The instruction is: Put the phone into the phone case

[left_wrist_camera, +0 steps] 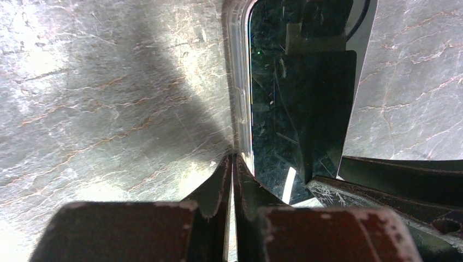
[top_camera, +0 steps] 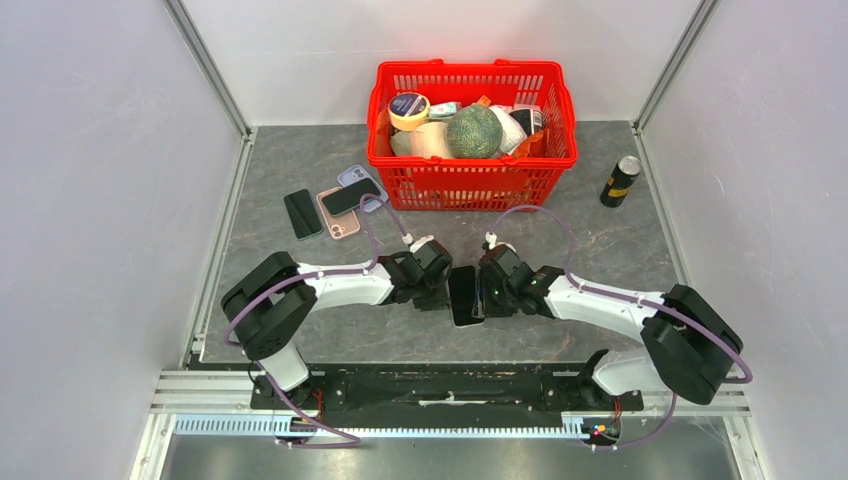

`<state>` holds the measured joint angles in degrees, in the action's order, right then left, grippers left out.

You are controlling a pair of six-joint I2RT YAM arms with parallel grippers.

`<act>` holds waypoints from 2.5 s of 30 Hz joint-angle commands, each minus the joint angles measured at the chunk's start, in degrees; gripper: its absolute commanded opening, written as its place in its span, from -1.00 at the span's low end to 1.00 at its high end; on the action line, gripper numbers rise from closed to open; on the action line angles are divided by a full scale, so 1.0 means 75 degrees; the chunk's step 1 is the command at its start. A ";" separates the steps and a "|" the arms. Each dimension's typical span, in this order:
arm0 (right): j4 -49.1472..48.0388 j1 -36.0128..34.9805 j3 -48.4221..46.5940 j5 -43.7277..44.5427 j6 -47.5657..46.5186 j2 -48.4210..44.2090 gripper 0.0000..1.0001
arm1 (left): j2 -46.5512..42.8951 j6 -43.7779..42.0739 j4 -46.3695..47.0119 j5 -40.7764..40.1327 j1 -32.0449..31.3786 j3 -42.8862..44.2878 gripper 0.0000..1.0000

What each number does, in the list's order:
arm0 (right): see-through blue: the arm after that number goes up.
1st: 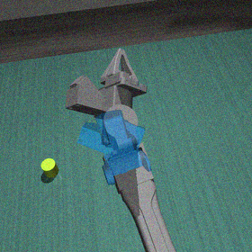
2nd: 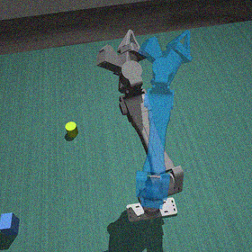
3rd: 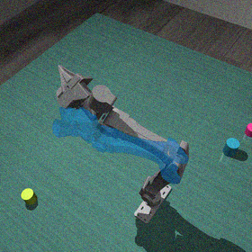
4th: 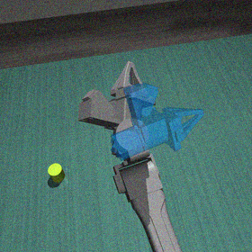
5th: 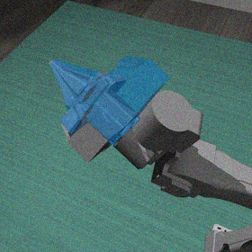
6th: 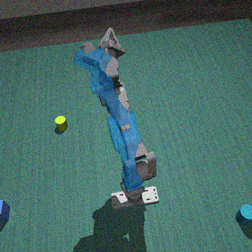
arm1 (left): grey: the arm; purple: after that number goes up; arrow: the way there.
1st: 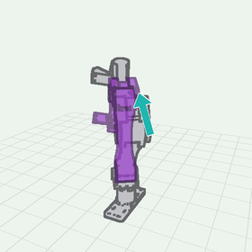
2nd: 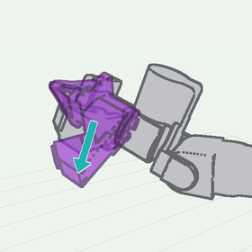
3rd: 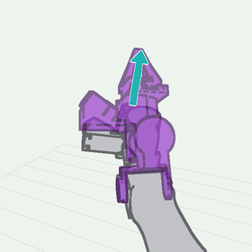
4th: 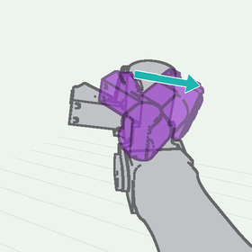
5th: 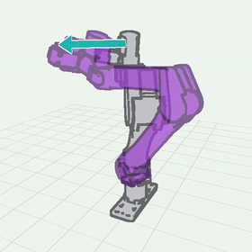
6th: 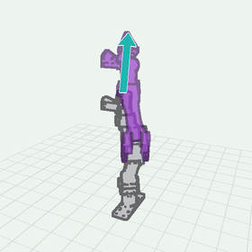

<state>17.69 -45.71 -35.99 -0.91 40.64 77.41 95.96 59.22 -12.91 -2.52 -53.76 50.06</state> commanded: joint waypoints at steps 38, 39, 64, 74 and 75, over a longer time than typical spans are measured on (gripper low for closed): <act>0.0875 -0.0280 -0.0353 0.0577 0.0359 0.0009 -0.46 | 0.0248 0.0163 0.0186 0.0027 -0.0061 0.0309 -0.84; 0.0881 -0.0274 -0.0346 0.0581 0.0369 0.0049 -0.50 | 0.0265 0.0166 0.0180 0.0021 -0.0063 0.0309 -0.83; 0.0713 -0.0390 -0.0299 0.0743 0.0550 0.0253 -0.97 | 0.0349 0.0103 0.0045 -0.0154 -0.0042 0.0478 -0.83; 0.1129 0.0549 -0.0382 0.0573 0.0249 -0.1257 0.18 | 0.0517 -0.0348 -0.0588 -0.0569 0.0465 0.1022 -0.78; 0.0968 0.0611 -0.0307 0.0378 0.0256 -0.1220 0.25 | 0.0539 -0.0380 -0.0605 -0.0572 0.0518 0.1046 -0.78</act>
<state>25.65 -43.44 -39.16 3.38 43.44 68.64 98.87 58.81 -16.19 -4.54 -51.66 55.31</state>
